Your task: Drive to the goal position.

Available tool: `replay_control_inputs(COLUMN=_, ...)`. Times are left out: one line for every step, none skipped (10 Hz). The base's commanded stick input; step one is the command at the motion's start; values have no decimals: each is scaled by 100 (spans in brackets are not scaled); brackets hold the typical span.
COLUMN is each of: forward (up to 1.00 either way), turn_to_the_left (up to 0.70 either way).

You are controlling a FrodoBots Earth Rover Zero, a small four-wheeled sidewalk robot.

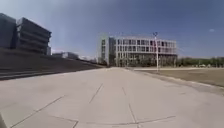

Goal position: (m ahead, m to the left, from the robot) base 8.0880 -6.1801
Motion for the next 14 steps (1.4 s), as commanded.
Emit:
replay_control_inputs(forward=70, turn_to_the_left=1)
replay_control_inputs(forward=70, turn_to_the_left=1)
replay_control_inputs(forward=70, turn_to_the_left=1)
replay_control_inputs(forward=70, turn_to_the_left=1)
replay_control_inputs(forward=70, turn_to_the_left=1)
replay_control_inputs(forward=70, turn_to_the_left=1)
replay_control_inputs(forward=70, turn_to_the_left=1)
replay_control_inputs(forward=70, turn_to_the_left=1)
replay_control_inputs(forward=70, turn_to_the_left=1)
replay_control_inputs(forward=70, turn_to_the_left=1)
replay_control_inputs(forward=70, turn_to_the_left=1)
replay_control_inputs(forward=70, turn_to_the_left=1)
replay_control_inputs(forward=70, turn_to_the_left=1)
replay_control_inputs(forward=70, turn_to_the_left=1)
